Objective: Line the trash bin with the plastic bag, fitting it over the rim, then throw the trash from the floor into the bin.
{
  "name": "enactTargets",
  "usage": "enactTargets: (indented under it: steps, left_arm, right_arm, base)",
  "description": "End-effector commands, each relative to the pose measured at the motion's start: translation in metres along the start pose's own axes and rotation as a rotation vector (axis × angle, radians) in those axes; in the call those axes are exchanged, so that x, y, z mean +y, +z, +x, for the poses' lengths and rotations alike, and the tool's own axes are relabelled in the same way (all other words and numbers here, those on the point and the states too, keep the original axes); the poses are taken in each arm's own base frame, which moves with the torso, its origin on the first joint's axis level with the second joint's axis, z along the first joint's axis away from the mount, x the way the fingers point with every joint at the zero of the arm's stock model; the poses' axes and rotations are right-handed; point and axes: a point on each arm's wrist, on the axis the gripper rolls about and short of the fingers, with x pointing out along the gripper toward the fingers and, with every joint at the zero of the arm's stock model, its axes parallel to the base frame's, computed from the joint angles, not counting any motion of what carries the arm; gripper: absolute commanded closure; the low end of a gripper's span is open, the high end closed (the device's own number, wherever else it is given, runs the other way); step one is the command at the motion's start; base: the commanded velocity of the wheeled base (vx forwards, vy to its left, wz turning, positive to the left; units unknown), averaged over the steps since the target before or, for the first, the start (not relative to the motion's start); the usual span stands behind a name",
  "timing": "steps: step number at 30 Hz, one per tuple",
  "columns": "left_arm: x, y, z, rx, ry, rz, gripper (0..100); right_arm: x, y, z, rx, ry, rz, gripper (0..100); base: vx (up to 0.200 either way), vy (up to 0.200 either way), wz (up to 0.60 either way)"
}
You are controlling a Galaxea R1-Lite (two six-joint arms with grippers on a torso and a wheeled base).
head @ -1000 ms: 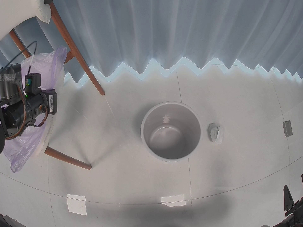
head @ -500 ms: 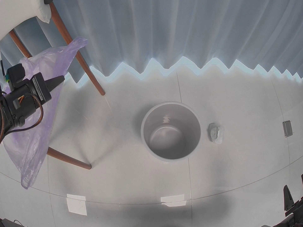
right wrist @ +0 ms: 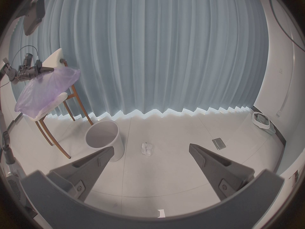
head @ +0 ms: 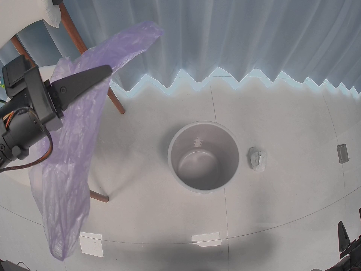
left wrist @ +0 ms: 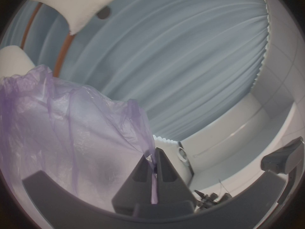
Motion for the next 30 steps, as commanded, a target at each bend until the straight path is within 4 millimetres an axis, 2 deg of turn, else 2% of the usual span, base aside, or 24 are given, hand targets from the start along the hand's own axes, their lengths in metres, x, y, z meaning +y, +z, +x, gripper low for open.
enactTargets:
  steps: [1,15,30]
  left_arm:
    - [-0.006,-0.011,0.018,0.055,-0.101,-0.016,100]
    - [-0.033,-0.015,0.045,0.105,-0.251,-0.043,100]
    - [-0.030,-0.021,0.073,0.125,-0.246,-0.048,100]
  right_arm:
    - [0.000,-0.005,0.000,0.001,0.000,-0.001,0]
    - [0.000,-0.005,0.000,0.001,0.000,-0.001,0]
    - [0.000,-0.005,0.000,0.001,0.000,-0.002,0]
  base:
    - [0.000,0.000,0.00]
    - [0.000,0.000,0.00]
    - [0.000,0.000,0.00]
